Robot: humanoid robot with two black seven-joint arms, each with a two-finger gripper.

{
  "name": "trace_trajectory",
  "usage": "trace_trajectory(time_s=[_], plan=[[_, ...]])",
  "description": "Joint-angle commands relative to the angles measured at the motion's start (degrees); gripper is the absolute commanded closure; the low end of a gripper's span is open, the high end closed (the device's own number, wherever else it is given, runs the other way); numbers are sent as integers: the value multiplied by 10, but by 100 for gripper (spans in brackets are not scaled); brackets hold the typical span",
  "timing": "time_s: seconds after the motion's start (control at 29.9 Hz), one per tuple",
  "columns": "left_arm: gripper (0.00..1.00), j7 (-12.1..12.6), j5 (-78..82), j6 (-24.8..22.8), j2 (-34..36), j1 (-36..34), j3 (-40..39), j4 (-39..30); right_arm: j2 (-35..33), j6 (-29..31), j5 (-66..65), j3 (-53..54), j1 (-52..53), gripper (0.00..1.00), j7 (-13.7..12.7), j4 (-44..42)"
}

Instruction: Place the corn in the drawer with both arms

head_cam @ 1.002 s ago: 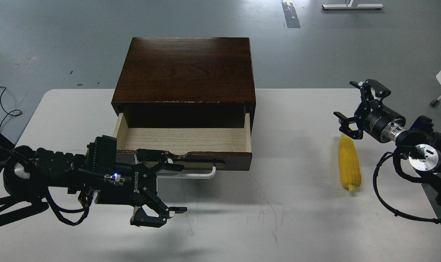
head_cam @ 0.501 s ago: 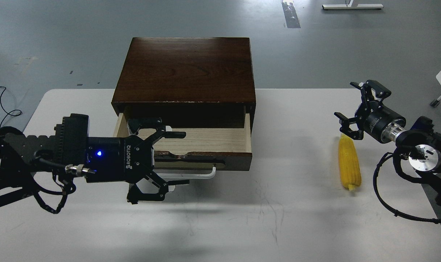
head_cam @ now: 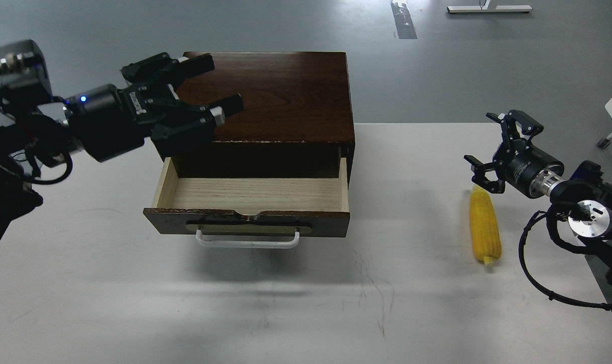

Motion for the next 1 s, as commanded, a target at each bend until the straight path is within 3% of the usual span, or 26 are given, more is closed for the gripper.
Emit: trace_trajectory(time_s=[0.0, 0.1, 0.13, 0.2, 0.3, 0.33, 0.37, 0.47, 0.5, 0.57, 0.7, 0.84, 0.97], plan=[[1, 0, -385, -74, -6, 1, -38, 92, -1, 1, -1, -1, 0, 0, 1, 1], [1, 1, -501, -112, -14, 3, -44, 165, -2, 2, -2, -3, 0, 0, 1, 1], [1, 21, -527, -121, -20, 3, -44, 186, -2, 2, -2, -4, 0, 0, 1, 1], [1, 112, -617, -138, -63, 5, -44, 263, -7, 3, -4, -4, 1, 0, 1, 2], [1, 173, -655, -136, -93, 9, -44, 318, -13, 3, -14, -5, 4, 0, 2, 2], [1, 206, -674, -138, -114, 11, -44, 356, -17, 3, -36, -5, 7, 0, 6, 3], [1, 230, -692, -141, -136, 13, -44, 390, -26, 3, -70, -5, 11, 0, 23, 7], [1, 244, -733, -149, -177, 26, -45, 446, -71, -4, -194, -5, 28, 0, 77, 42], [1, 244, -733, -149, -177, 26, -45, 446, -72, -4, -195, -5, 29, 0, 77, 42], [1, 245, -739, -170, -184, 39, -45, 455, -113, -11, -320, -4, 38, 0, 91, 77], [1, 245, -739, -191, -184, 48, -46, 456, -174, -41, -460, -8, 42, 0, 88, 139], [1, 240, -738, -192, -182, 55, -46, 456, -258, -46, -621, -85, 43, 0, 58, 216], [1, 237, -737, -192, -182, 59, -45, 456, -269, -51, -689, -129, 48, 0, 50, 225]])
